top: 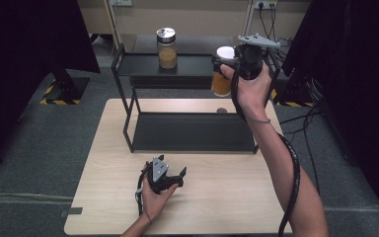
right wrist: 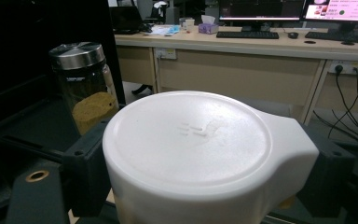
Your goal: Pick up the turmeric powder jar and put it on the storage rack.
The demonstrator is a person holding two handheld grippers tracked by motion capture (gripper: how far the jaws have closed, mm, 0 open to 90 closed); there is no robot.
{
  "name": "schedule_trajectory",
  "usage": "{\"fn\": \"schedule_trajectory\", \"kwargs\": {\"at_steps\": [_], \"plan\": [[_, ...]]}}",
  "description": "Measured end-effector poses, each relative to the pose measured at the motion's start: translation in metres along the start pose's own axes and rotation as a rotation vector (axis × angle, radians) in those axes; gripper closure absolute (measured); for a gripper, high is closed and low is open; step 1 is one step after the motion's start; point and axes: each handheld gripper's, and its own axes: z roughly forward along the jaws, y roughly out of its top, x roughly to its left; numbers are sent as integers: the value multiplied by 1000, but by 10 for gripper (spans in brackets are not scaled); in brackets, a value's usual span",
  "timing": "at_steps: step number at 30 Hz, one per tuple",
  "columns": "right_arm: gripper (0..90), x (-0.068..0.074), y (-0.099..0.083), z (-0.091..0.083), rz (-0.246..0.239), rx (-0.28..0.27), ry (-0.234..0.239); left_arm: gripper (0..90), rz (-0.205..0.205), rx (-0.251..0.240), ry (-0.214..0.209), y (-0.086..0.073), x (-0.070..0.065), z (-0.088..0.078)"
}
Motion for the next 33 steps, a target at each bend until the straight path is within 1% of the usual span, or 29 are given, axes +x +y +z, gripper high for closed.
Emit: {"fn": "schedule_trajectory", "kwargs": {"at_steps": [7,16,22,25,33], "plan": [[201,1,9,0,-4,-10,-6,13,1,-1,0,0,0,0],[201,0,17,5,3,-15,-10,13,0,0,-2,0,0,0],[201,-2,20,7,17,-25,-12,13,1,-2,-3,0,0,0],[200,-2,22,8,17,-31,-21,13,0,-1,-3,0,0,0],[200,-3,24,16,22,-26,-35,13,3,-7,-4,-1,-1,0]]}}
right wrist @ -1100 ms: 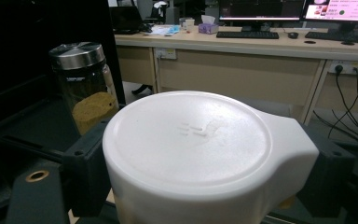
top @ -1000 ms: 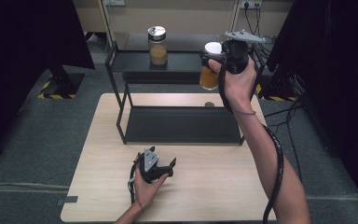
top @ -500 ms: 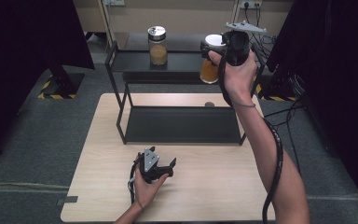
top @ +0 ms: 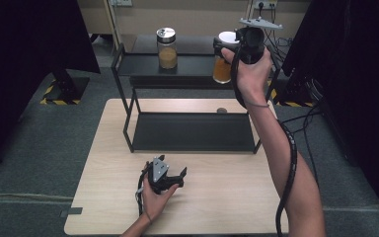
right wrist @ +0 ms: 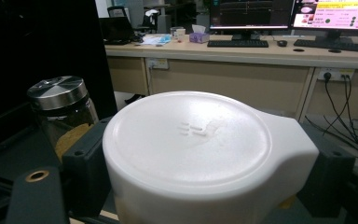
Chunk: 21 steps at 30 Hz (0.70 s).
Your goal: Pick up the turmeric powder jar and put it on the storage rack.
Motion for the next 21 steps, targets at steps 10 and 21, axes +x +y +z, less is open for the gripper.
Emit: {"fn": "schedule_trajectory", "kwargs": {"at_steps": [10,21], "plan": [[200,-1,2,13,1,-2,-26,13,-1,-1,-2,0,0,0],[200,-1,6,23,-1,0,-32,13,-2,-2,-3,0,0,0]]}}
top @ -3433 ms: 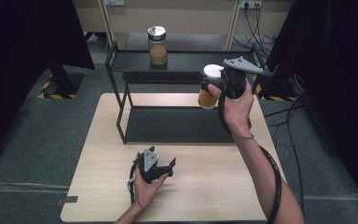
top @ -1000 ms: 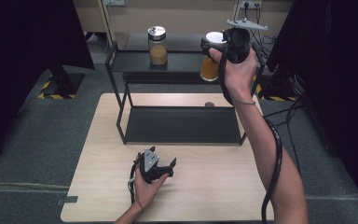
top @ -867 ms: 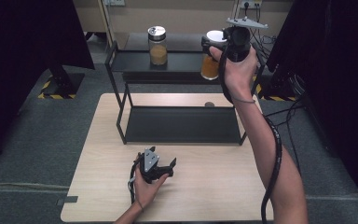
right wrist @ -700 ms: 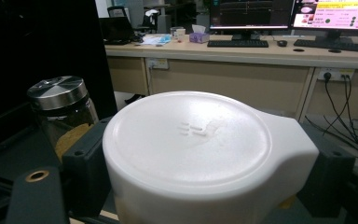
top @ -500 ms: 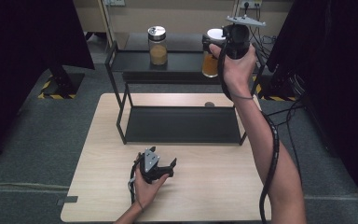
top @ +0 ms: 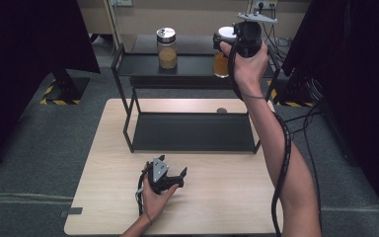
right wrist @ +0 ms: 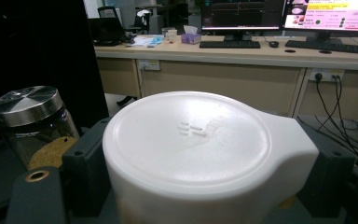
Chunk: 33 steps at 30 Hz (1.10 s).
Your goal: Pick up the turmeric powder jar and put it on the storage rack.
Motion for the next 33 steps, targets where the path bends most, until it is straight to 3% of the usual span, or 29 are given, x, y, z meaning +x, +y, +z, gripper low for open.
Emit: {"fn": "schedule_trajectory", "kwargs": {"at_steps": [12,33], "plan": [[200,-1,3,12,17,0,-5,12,2,-2,-2,0,0,0],[200,5,3,32,-5,12,-38,13,4,-1,-4,0,-1,0]]}}
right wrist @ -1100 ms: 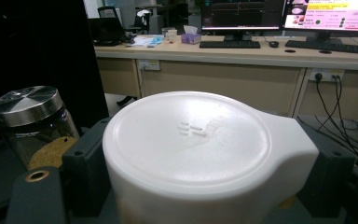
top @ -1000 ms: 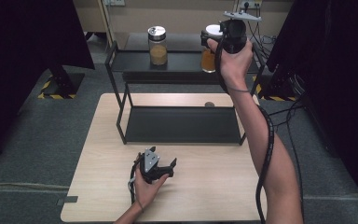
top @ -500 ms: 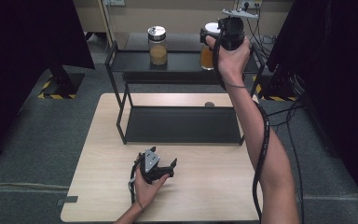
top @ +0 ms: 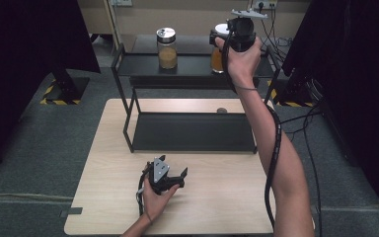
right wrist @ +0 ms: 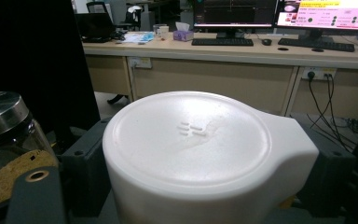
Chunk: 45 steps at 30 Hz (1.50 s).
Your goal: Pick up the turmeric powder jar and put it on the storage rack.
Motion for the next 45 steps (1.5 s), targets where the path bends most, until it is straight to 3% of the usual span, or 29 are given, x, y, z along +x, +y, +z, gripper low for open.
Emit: {"fn": "schedule_trajectory", "kwargs": {"at_steps": [45], "plan": [[201,4,2,21,0,2,-27,13,5,-4,-4,-1,-2,0]]}}
